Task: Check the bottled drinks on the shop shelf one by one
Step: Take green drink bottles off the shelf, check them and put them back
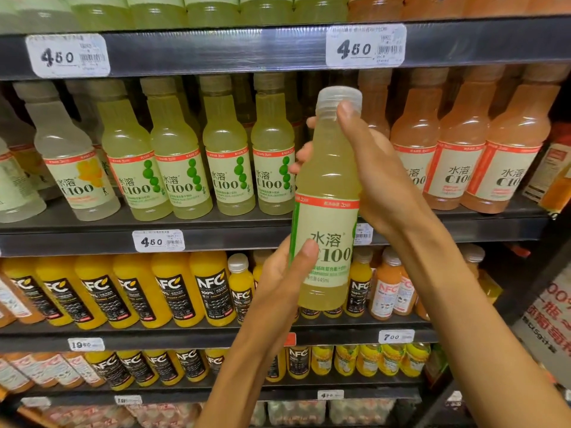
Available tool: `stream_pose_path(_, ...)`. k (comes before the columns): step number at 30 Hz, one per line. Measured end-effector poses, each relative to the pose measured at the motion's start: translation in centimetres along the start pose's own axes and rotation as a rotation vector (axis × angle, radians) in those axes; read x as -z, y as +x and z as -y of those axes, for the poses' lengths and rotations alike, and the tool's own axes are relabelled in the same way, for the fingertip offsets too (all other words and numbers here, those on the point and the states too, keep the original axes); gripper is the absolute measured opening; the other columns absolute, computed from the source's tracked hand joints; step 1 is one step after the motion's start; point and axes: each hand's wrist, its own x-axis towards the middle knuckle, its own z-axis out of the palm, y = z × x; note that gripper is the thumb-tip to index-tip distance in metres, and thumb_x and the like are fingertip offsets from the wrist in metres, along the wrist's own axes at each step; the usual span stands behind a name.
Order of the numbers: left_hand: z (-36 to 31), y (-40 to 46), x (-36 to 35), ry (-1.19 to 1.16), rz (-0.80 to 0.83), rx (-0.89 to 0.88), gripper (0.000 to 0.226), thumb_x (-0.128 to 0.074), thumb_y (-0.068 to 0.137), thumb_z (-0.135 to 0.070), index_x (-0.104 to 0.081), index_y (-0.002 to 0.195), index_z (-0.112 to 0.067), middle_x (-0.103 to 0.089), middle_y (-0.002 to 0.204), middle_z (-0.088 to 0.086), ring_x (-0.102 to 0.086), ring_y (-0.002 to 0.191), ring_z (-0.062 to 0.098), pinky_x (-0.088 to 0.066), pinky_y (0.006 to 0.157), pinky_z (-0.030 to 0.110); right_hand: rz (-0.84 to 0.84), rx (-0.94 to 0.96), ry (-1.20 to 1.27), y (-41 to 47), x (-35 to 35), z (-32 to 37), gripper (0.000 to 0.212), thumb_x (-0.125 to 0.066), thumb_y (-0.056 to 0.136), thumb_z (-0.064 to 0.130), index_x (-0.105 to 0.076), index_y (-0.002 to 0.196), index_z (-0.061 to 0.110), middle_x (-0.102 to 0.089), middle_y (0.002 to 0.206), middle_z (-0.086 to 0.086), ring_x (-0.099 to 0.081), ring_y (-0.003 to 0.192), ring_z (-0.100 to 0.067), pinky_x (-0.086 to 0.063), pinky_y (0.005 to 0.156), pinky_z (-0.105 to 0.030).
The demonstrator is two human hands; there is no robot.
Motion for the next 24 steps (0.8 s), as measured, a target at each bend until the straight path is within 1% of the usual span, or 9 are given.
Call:
stream_pose_path(2, -0.1, 0.4, 0.1, 0.082, -0.025, -0.081, 0.039, -0.057, 0.077, -0.054, -0.059, 0.114, -0.040, -0.070, 0.113, -0.012, -0.065, 0.106, 0.006, -0.051, 0.079, 0.014, -0.010, 0.093, 0.010, -0.4, -0.2, 0.0, 0.035, -0.040, 0.098, 0.038, -0.056, 0.111, 0.010, -0.070, 0.080, -0.005, -0.069, 0.080, -0.022, -0.056, 0.071, -0.032)
stream_pose_path(5, -0.1, 1.1, 0.3, 0.184, -0.031, -0.177, 0.056, -0.068, 0.074, -0.043, -0.048, 0.126, -0.034, -0.068, 0.115, -0.015, -0.064, 0.108, 0.006, -0.051, 0.081, 0.015, -0.017, 0.248, -0.044, -1.3, -0.5, 0.0, 0.030, -0.043, 0.097, 0.034, -0.053, 0.111, 0.009, -0.070, 0.082, -0.001, -0.068, 0.080, -0.019, -0.055, 0.070, -0.030)
stream_pose_path(7, 0.3, 1.5, 0.3, 0.282, -0.037, -0.209, 0.067, -0.076, 0.067, -0.041, -0.045, 0.126, -0.034, -0.067, 0.111, -0.017, -0.064, 0.105, 0.005, -0.052, 0.079, 0.017, 0.040, 0.316, -0.062, -2.0, -0.7, -0.1, 0.042, -0.055, 0.092, 0.041, -0.052, 0.114, 0.005, -0.070, 0.086, 0.001, -0.067, 0.084, -0.017, -0.053, 0.072, -0.030)
stream_pose_path(10, 0.8, 2.0, 0.1, 0.340, -0.095, -0.275, 0.067, -0.080, 0.064, -0.036, -0.049, 0.122, -0.028, -0.066, 0.107, -0.018, -0.064, 0.101, 0.003, -0.050, 0.078, 0.013, 0.218, 0.380, -0.126, -2.9, -0.7, 0.0, 0.062, -0.064, 0.078, 0.046, -0.052, 0.118, 0.001, -0.070, 0.097, 0.003, -0.066, 0.092, -0.014, -0.051, 0.081, -0.028)
stream_pose_path(12, 0.8, 2.1, 0.4, 0.287, -0.108, -0.303, 0.063, -0.082, 0.063, -0.028, -0.052, 0.119, -0.023, -0.068, 0.106, -0.016, -0.065, 0.099, 0.003, -0.049, 0.079, 0.012, 0.293, 0.380, -0.151, -3.1, -0.3, 0.2, 0.061, -0.070, 0.075, 0.046, -0.054, 0.117, 0.004, -0.069, 0.102, 0.003, -0.064, 0.098, -0.013, -0.048, 0.087, -0.029)
stream_pose_path(15, 0.5, 2.2, 1.1, 0.284, -0.082, -0.346, 0.060, -0.083, 0.063, -0.019, -0.056, 0.114, -0.032, -0.069, 0.105, -0.015, -0.066, 0.098, 0.004, -0.050, 0.079, 0.013, 0.349, 0.386, -0.142, -3.2, 0.0, 0.5, 0.059, -0.072, 0.075, 0.043, -0.053, 0.117, 0.006, -0.070, 0.102, 0.009, -0.065, 0.098, -0.009, -0.047, 0.087, -0.023)
stream_pose_path(20, -0.1, 1.6, 1.8, 0.340, 0.007, -0.261, 0.059, -0.086, 0.059, -0.033, -0.059, 0.109, -0.048, -0.070, 0.109, -0.013, -0.065, 0.103, 0.008, -0.052, 0.079, 0.017, 0.388, 0.349, -0.082, -2.2, -0.1, 1.0, 0.057, -0.072, 0.076, 0.044, -0.051, 0.116, 0.009, -0.070, 0.104, 0.006, -0.066, 0.100, -0.015, -0.050, 0.085, -0.027)
stream_pose_path(22, 0.2, 1.3, 1.7, 0.297, 0.074, -0.192, 0.063, -0.085, 0.057, -0.035, -0.057, 0.112, -0.047, -0.069, 0.112, -0.011, -0.064, 0.108, 0.010, -0.053, 0.085, 0.025, 0.426, 0.247, 0.004, -1.5, -0.2, 1.0, 0.050, -0.073, 0.077, 0.038, -0.054, 0.115, 0.011, -0.071, 0.097, -0.001, -0.068, 0.091, -0.022, -0.053, 0.080, -0.034)
stream_pose_path(24, 0.5, 1.0, 1.2, 0.215, 0.116, -0.121, 0.075, -0.084, 0.057, -0.033, -0.050, 0.124, -0.041, -0.067, 0.119, -0.006, -0.061, 0.114, 0.014, -0.051, 0.093, 0.035, 0.404, 0.138, 0.053, -0.9, -0.3, 0.8, 0.030, -0.065, 0.081, 0.024, -0.057, 0.107, 0.011, -0.069, 0.079, -0.004, -0.069, 0.072, -0.023, -0.055, 0.067, -0.033)
